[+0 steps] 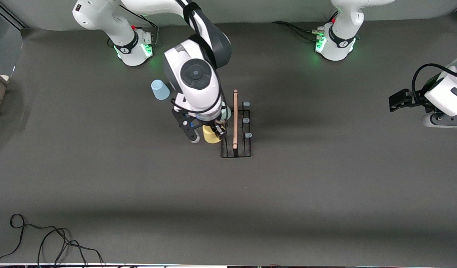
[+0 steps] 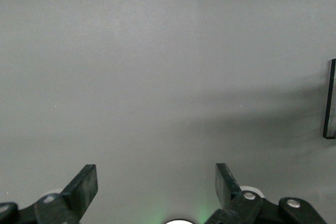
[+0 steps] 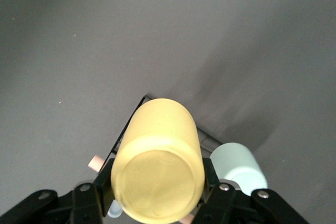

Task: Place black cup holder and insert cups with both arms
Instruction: 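Lower the yellow cup onto a rack peg beside the green cup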

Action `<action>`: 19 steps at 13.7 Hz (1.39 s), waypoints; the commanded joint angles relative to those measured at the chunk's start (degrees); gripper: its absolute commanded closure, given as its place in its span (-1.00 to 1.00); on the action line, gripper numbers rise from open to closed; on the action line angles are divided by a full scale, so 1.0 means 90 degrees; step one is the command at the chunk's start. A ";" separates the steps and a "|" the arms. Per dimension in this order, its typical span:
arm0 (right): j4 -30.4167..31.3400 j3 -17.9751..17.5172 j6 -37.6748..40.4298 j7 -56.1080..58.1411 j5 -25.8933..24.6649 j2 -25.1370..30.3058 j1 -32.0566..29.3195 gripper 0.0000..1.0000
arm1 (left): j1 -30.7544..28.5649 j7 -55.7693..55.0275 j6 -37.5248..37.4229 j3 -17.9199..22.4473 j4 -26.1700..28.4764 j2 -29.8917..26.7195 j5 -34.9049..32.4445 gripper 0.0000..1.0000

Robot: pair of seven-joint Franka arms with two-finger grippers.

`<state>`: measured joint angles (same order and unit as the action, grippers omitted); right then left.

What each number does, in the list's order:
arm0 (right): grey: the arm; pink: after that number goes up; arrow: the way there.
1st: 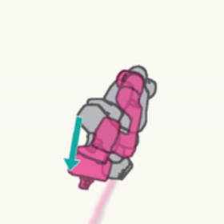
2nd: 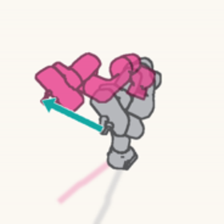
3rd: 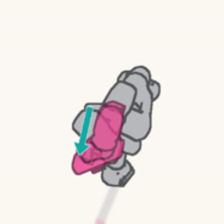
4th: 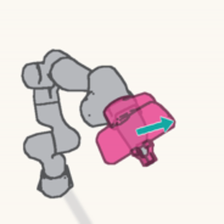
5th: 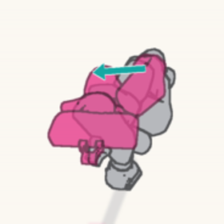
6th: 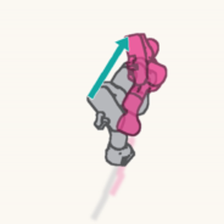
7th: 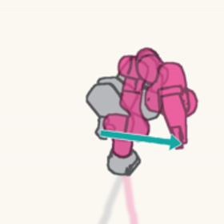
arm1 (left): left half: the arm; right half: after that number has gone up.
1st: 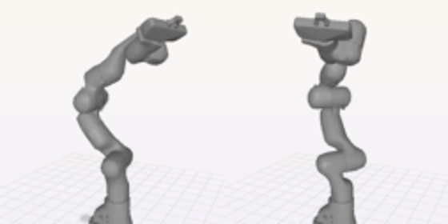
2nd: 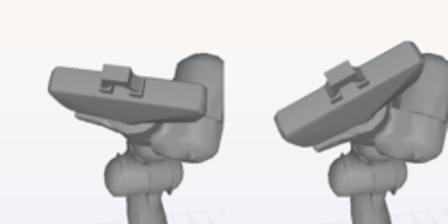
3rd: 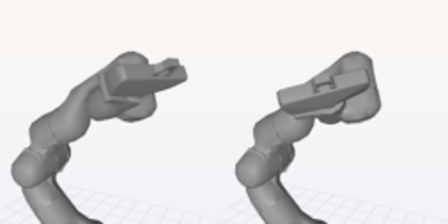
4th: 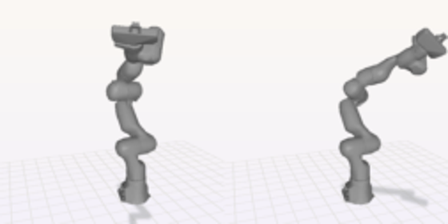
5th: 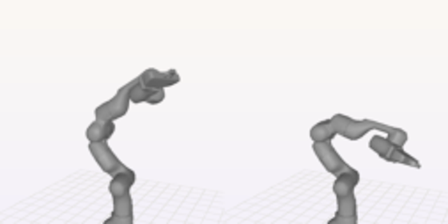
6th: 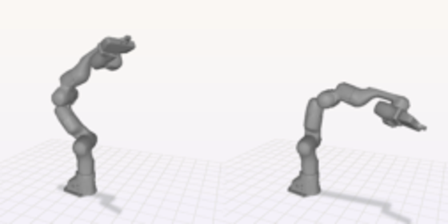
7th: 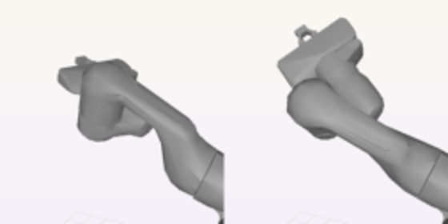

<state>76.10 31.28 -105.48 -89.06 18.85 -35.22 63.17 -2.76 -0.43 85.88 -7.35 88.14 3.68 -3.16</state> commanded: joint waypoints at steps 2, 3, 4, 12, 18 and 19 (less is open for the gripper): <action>-0.0145 -0.0048 -0.0379 -0.0319 -0.0054 -0.0343 0.0109 1.00 | 0.0199 -0.0555 0.0115 -0.0101 0.0206 -0.0204 -0.0136 -1.00; -0.0145 -0.0048 -0.0447 -0.0319 -0.0054 -0.0412 0.0110 1.00 | 0.0190 -0.0635 0.0174 -0.0101 0.0216 -0.0165 -0.0166 -1.00; -0.0126 -0.0048 -0.0535 -0.0319 -0.0054 -0.0451 0.0120 1.00 | 0.0209 -0.0626 0.0213 -0.0101 0.0187 -0.0116 -0.0224 -1.00; 0.0636 -0.0145 -0.1433 -0.0280 -0.0044 -0.0559 0.0198 1.00 | 0.0356 -0.0597 0.0243 -0.0101 0.0138 -0.0057 -0.0391 -1.00; 0.0588 -0.0146 -0.1395 -0.0192 0.0034 -0.0530 0.0110 -1.00 | 0.0404 -0.0499 0.0311 -0.0033 0.0060 -0.0047 -0.0371 -1.00; 0.0558 -0.0126 -0.1240 -0.0183 -0.0024 -0.0385 0.0100 -1.00 | 0.0453 -0.0499 0.0311 -0.0042 0.0050 -0.0037 -0.0371 -1.00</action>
<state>81.35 29.74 -118.13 -90.31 18.96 -41.05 64.11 0.00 -4.86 88.39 -8.04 88.79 3.71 -5.88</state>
